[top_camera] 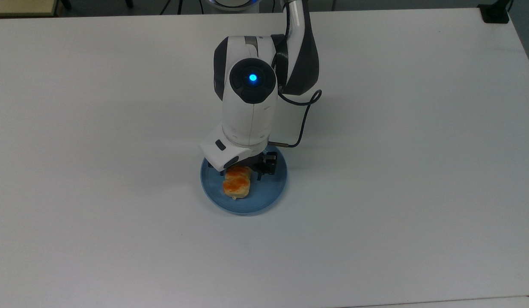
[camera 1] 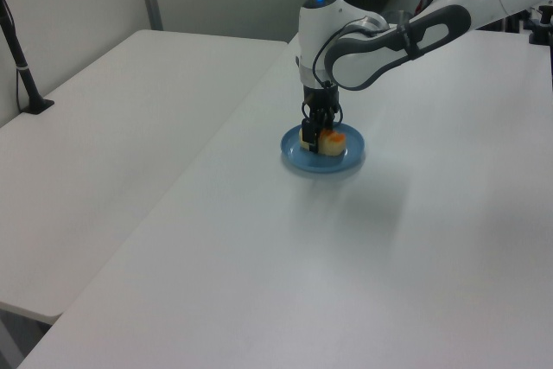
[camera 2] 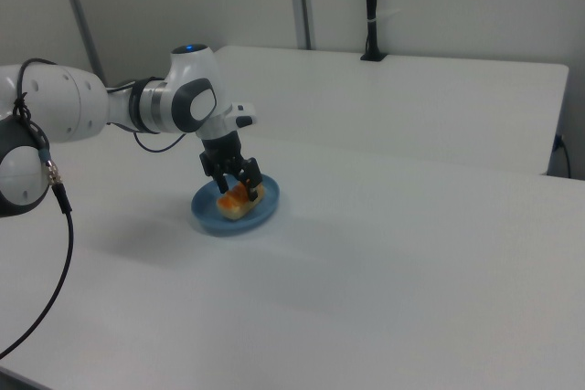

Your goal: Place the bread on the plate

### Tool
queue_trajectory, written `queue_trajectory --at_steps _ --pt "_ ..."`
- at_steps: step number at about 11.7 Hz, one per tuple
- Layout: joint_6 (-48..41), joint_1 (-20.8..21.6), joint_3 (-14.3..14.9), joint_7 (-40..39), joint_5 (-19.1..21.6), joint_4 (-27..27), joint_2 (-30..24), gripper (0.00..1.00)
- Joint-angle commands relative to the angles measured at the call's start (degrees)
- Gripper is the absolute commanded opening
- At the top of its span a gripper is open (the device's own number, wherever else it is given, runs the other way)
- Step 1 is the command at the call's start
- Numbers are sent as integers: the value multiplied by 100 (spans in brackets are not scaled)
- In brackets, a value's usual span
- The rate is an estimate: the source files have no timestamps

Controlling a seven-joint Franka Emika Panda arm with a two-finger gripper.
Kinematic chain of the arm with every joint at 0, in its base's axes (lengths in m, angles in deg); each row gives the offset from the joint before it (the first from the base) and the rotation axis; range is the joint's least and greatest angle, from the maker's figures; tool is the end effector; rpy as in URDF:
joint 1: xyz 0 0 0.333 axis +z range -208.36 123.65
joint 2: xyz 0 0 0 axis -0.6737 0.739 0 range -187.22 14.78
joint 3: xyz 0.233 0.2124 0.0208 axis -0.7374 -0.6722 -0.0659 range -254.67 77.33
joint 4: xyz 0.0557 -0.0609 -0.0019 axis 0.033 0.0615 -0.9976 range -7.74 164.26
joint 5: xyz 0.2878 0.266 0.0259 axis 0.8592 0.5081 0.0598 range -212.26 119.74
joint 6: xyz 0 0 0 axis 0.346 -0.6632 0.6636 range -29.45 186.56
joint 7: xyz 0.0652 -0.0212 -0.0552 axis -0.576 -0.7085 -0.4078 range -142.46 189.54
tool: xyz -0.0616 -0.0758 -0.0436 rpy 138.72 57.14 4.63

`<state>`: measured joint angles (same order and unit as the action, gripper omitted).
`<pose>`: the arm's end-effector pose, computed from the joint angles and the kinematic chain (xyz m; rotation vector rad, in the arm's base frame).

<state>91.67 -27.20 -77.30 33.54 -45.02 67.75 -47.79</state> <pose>0.7269 0.0791 0.3258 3.0420 -0.1123 0.0956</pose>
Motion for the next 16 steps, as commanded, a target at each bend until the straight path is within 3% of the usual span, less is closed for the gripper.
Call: queue_trajectory --at_steps 1,3,5,9,16 --pt "-67 -21 15 116 86 74 -579 100" --pt "-583 -56 6 125 60 321 -1291 100" --pt "-1347 -380 -38 -14 69 418 -2090 100" --pt "-2649 -767 -38 -953 51 839 -3322 100" --pt "-2898 -785 -29 -1140 43 866 -3395 100"
